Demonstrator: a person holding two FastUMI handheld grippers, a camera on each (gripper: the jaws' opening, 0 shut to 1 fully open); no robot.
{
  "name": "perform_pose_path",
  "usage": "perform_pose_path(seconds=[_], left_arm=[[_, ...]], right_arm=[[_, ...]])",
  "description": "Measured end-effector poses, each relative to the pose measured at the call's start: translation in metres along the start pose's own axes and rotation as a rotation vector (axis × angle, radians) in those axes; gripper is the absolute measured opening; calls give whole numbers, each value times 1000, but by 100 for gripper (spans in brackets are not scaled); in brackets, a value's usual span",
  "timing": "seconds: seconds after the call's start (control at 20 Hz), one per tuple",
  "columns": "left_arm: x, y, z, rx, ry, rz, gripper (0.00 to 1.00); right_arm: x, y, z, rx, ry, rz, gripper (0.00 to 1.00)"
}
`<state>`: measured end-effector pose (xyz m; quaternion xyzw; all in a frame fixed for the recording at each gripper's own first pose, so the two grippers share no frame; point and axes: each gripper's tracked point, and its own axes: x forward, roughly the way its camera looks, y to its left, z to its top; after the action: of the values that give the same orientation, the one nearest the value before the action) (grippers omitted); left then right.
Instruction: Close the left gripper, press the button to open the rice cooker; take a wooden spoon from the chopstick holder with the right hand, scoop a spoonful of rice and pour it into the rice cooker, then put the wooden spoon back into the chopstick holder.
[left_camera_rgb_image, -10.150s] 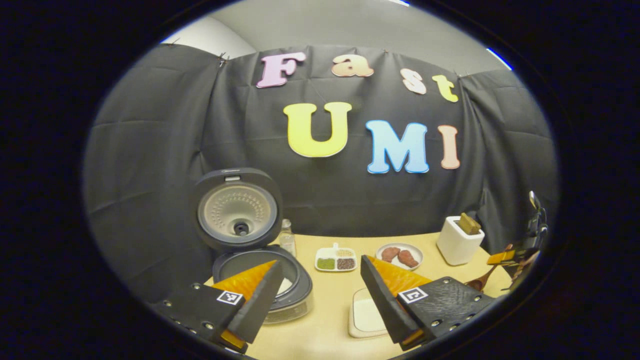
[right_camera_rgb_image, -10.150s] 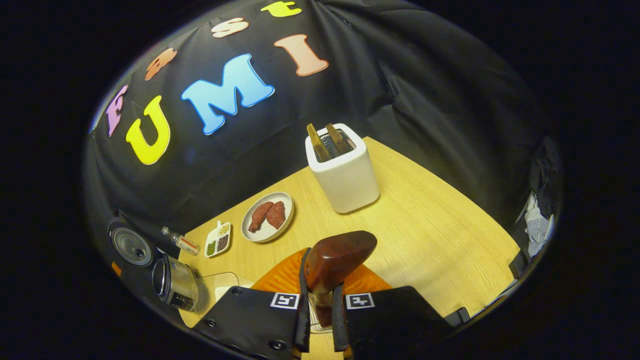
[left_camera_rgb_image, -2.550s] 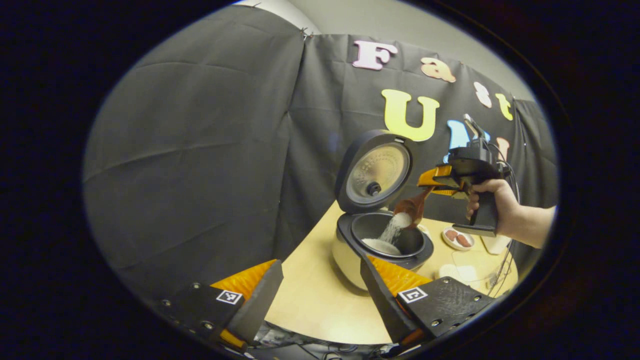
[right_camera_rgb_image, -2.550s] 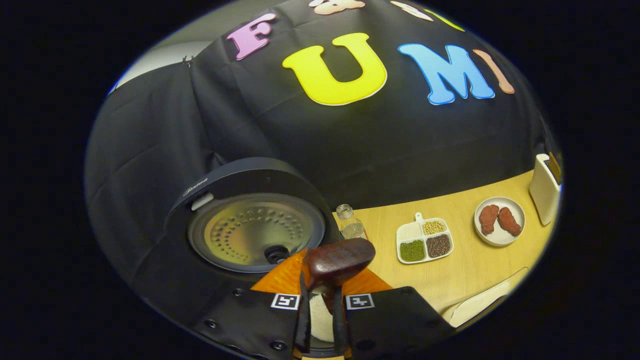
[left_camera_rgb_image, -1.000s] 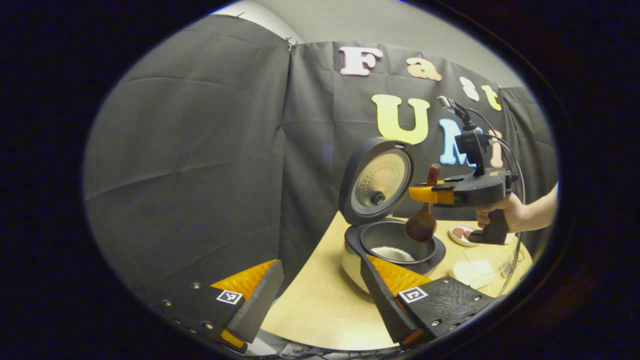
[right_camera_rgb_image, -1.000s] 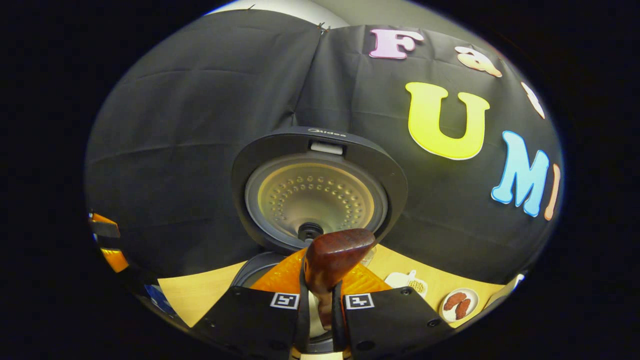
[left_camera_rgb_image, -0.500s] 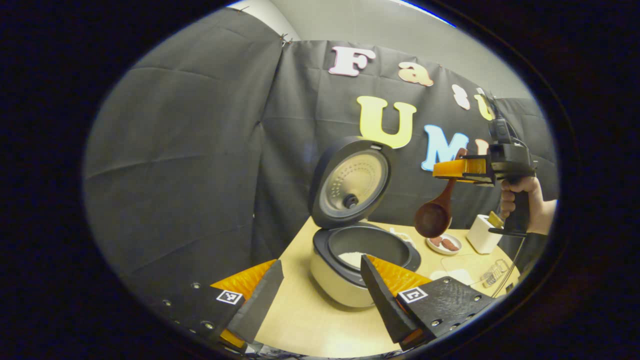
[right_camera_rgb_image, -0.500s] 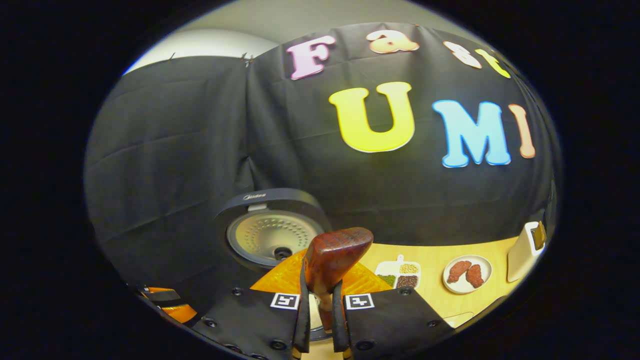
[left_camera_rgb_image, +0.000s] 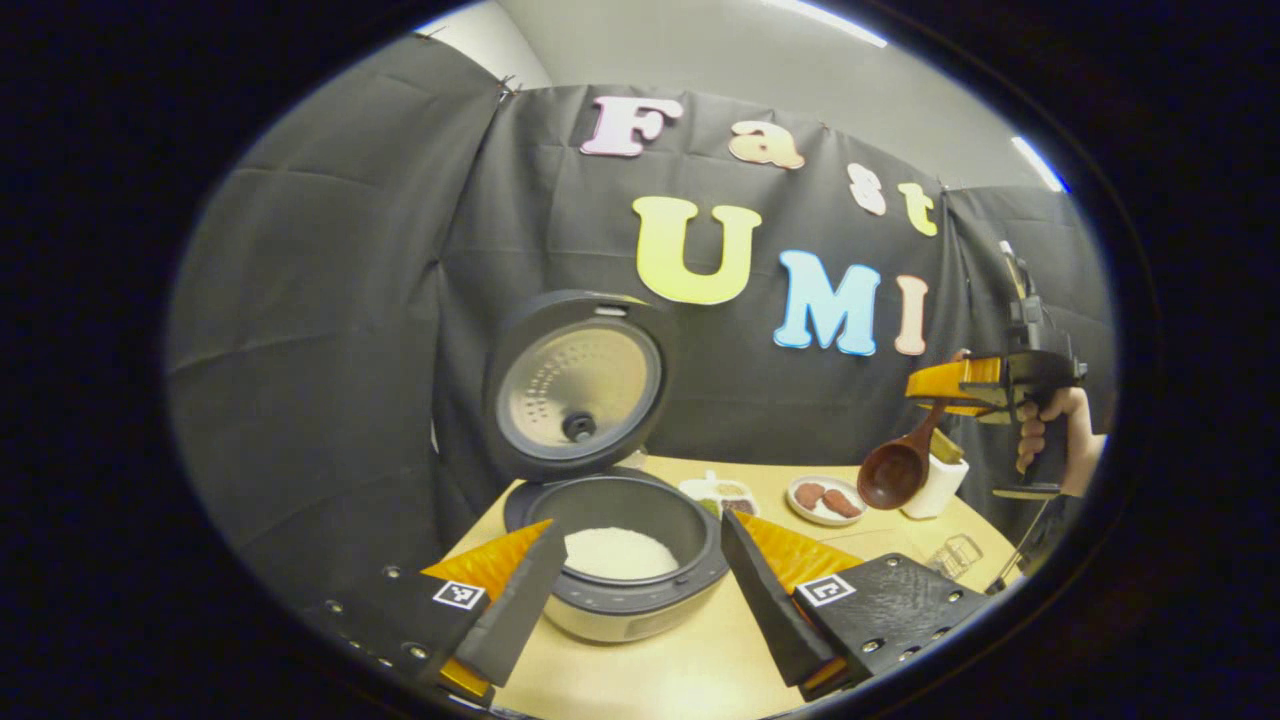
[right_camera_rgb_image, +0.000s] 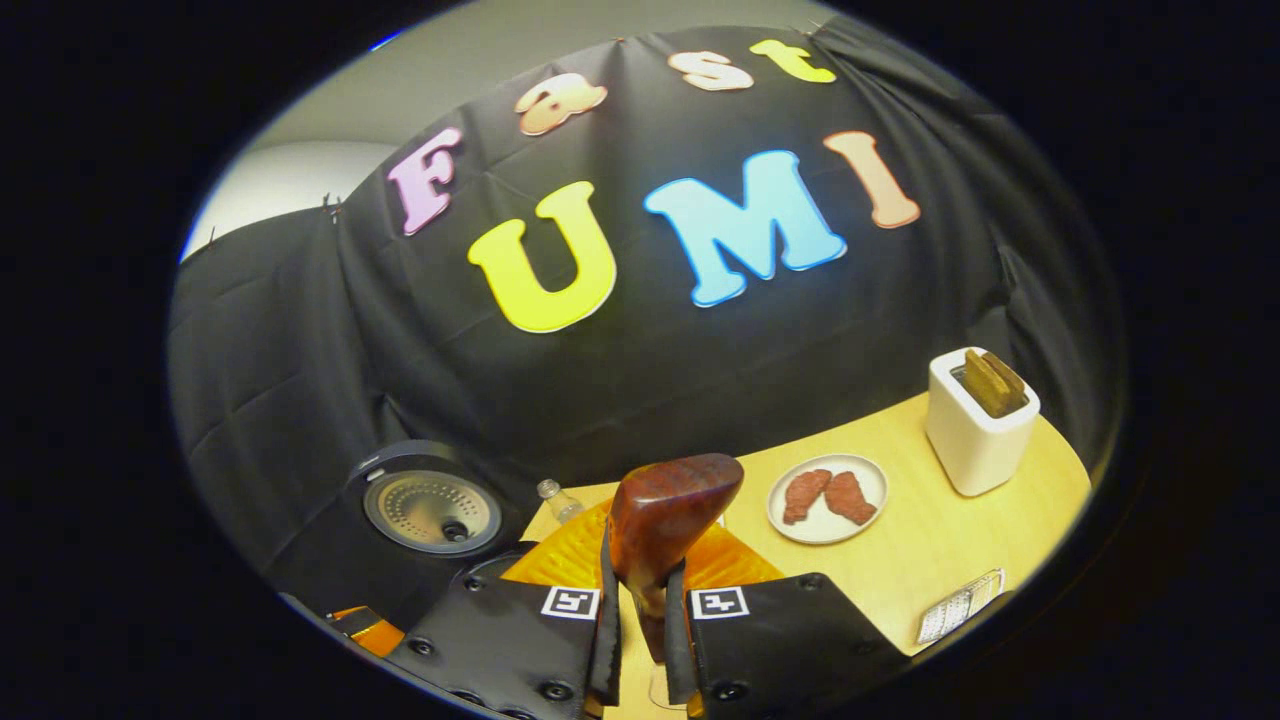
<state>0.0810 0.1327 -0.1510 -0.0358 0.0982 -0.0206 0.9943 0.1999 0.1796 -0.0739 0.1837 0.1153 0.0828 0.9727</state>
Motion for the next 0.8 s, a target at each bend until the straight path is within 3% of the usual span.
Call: perform_pose_path(seconds=[0.45,0.8], left_arm=[[34,-112,7,36,21,-68,98],[41,-192,-17,-12,64,-47,97]], right_arm=[[-60,-141,25,81,-18,-125,19],[-82,-227,16,133,34,-169,19]])
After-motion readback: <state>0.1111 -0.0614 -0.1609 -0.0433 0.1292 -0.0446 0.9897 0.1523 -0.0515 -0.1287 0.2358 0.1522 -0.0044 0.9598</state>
